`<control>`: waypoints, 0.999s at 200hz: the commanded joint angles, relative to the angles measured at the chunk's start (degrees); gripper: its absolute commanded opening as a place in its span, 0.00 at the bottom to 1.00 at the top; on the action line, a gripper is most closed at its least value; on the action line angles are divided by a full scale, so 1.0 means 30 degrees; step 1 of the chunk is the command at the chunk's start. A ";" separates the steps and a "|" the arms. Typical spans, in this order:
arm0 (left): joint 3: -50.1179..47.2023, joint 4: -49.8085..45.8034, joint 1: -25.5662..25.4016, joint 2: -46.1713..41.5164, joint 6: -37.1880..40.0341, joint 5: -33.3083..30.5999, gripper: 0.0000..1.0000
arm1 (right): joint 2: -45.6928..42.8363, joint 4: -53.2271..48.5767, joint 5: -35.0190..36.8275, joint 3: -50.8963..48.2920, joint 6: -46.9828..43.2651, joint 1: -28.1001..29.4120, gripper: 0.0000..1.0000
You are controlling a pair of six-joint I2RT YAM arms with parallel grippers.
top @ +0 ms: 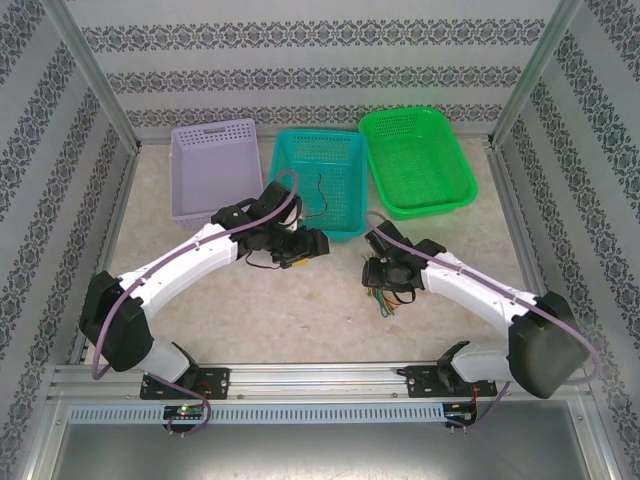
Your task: Untangle the cables
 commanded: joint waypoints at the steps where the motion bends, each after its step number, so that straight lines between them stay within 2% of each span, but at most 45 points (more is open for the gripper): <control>1: -0.0167 0.0064 -0.0253 -0.0357 0.0468 -0.0264 0.60 | -0.0287 -0.1102 0.0528 -0.0383 -0.0383 -0.0232 0.43; 17: 0.0031 0.0029 -0.0254 -0.0184 0.0530 -0.0274 0.59 | -0.0168 -0.0994 0.0410 -0.0726 -0.0604 -0.0494 0.36; 32: 0.0181 -0.0054 -0.0253 -0.0015 0.0530 -0.0308 0.59 | 0.0213 -0.0899 0.0496 -0.0765 -0.1120 -0.0477 0.34; 69: 0.0395 -0.0177 -0.0268 0.0106 0.0446 -0.0397 0.59 | 0.1989 0.0004 -0.0416 -0.0909 -0.1693 -0.0533 0.42; 91: 0.0449 -0.0285 -0.0253 0.0082 0.0387 -0.0389 0.59 | 0.3262 0.0749 -0.0780 -0.0736 -0.1814 -0.0853 0.43; 127: 0.0337 -0.0362 -0.0253 -0.0192 0.0232 -0.0605 0.59 | 0.5306 0.1876 -0.1324 -0.0819 -0.2001 -0.1341 0.31; 135: 0.0318 -0.0347 -0.0253 -0.0234 0.0180 -0.0614 0.59 | 0.5551 0.2185 -0.1574 -0.0849 -0.2102 -0.1355 0.26; 143: 0.0279 -0.0343 -0.0253 -0.0294 0.0121 -0.0644 0.59 | 0.5606 0.2328 -0.1709 -0.0848 -0.2238 -0.1333 0.14; 154: 0.0193 -0.0317 -0.0253 -0.0410 0.0020 -0.0683 0.59 | 0.5131 0.2357 -0.1604 -0.0916 -0.2420 -0.1248 0.00; 176: 0.0057 0.0055 -0.0253 -0.0708 -0.0473 -0.0595 0.58 | 0.2296 0.2015 -0.0569 -0.1212 -0.2908 -0.0726 0.00; 200: 0.0513 0.0942 -0.0253 -0.0973 -0.1312 -0.0105 0.58 | -0.2980 0.2090 0.1044 -0.1661 -0.3572 0.0292 0.00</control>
